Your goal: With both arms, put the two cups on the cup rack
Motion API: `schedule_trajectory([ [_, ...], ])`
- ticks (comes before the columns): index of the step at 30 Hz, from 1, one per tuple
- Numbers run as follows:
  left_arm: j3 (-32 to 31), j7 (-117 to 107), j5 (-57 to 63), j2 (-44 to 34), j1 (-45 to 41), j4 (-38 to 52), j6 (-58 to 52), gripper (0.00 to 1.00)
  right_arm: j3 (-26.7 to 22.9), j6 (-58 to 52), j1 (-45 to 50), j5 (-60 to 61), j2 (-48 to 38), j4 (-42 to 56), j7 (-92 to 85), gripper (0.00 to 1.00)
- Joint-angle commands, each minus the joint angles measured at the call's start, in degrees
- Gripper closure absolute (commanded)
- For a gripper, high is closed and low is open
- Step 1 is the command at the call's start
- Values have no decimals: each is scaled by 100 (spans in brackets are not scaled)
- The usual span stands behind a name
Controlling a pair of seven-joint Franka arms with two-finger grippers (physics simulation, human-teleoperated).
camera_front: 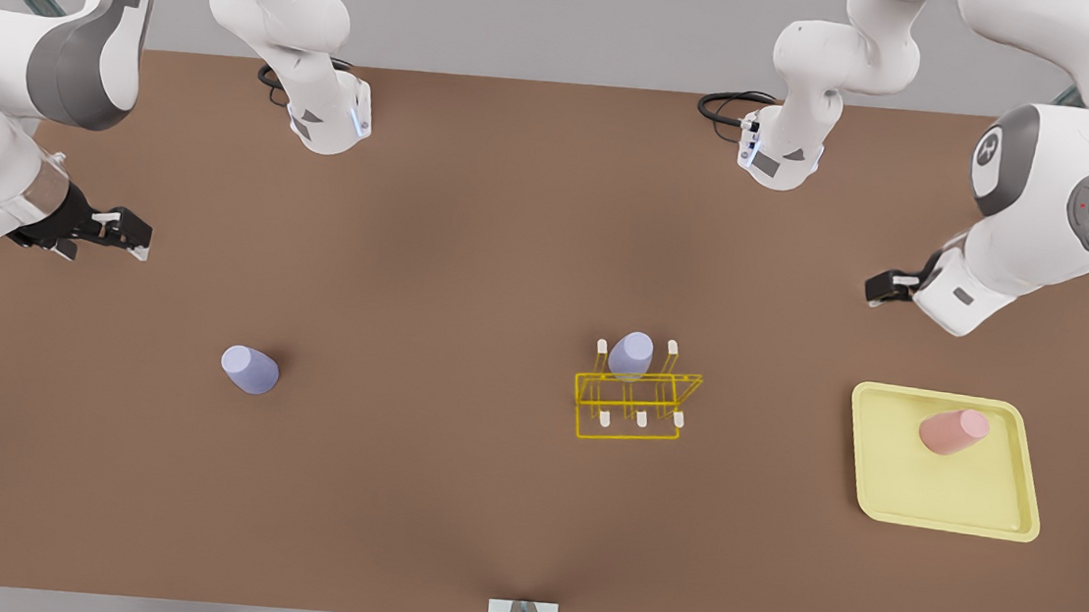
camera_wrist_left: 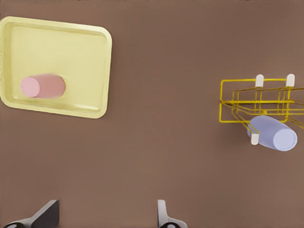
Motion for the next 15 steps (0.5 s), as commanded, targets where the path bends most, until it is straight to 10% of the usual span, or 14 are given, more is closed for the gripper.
schedule_trajectory([
  [1, 0, 132, 2, -3, -83, 3, 113, 0, 6, 13, 0, 11, -6, -13, -254, 0],
  [15, 545, 3392, -323, 2844, 1727, 574, 3092, 0, 50, 3405, 272, -349, 2121, -698, 801, 0],
])
